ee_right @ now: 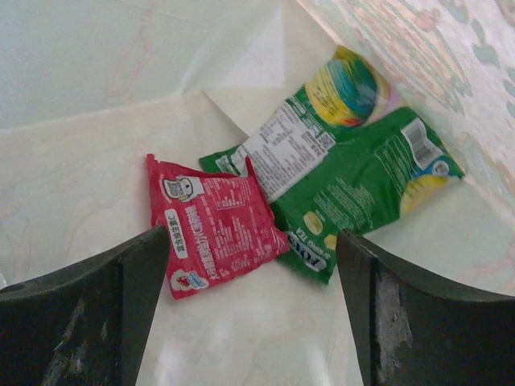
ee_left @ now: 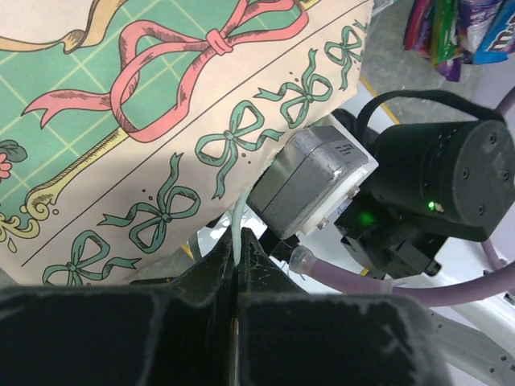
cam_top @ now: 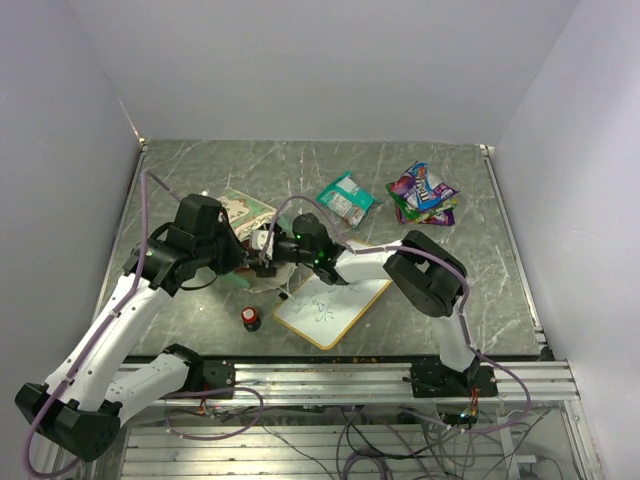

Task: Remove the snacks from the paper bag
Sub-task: Take out the snack from the paper bag.

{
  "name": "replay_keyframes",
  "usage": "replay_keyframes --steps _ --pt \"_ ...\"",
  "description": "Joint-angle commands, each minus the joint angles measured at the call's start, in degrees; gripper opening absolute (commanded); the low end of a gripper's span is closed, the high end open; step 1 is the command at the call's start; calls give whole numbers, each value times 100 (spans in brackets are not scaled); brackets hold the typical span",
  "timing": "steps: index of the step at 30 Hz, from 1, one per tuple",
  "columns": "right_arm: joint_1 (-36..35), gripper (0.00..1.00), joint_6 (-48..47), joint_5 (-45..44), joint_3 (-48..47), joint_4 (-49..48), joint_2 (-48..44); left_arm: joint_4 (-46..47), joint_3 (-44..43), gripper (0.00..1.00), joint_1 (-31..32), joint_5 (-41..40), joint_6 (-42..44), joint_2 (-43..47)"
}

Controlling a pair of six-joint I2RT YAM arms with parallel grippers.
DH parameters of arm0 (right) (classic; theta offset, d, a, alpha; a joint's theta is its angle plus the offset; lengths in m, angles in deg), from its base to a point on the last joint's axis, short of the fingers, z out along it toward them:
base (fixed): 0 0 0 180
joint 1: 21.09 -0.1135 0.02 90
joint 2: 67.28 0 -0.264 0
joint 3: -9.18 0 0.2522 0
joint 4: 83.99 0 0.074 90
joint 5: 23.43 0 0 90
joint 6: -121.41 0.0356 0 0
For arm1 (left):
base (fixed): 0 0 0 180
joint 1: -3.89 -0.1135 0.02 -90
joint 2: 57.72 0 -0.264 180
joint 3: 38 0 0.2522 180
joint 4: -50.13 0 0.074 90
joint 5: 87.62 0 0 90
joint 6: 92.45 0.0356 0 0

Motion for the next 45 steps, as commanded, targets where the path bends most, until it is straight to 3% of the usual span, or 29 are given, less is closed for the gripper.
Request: replay_keyframes --steps 1,11,16,23,37,41,45 --pt "-326 85 -1193 469 -316 1081 484 1842 -240 7 80 764 -435 54" --pt "-389 86 -1284 718 -598 1333 898 1689 -752 7 74 677 -356 -171" --pt "-384 85 -1002 381 -15 653 629 1031 -1625 7 81 152 -68 -513" --pt "-221 86 -392 276 597 -395 361 979 -1928 7 78 -88 120 -617" --pt "-374 85 -743 -48 -872 539 1454 1004 -1514 7 76 835 99 -800" --pt "-433 76 -539 -848 -1377 613 1794 642 -1599 7 76 735 152 -857" --pt "-322 45 -209 -1298 -1552 512 1901 285 -1582 7 74 325 132 -661"
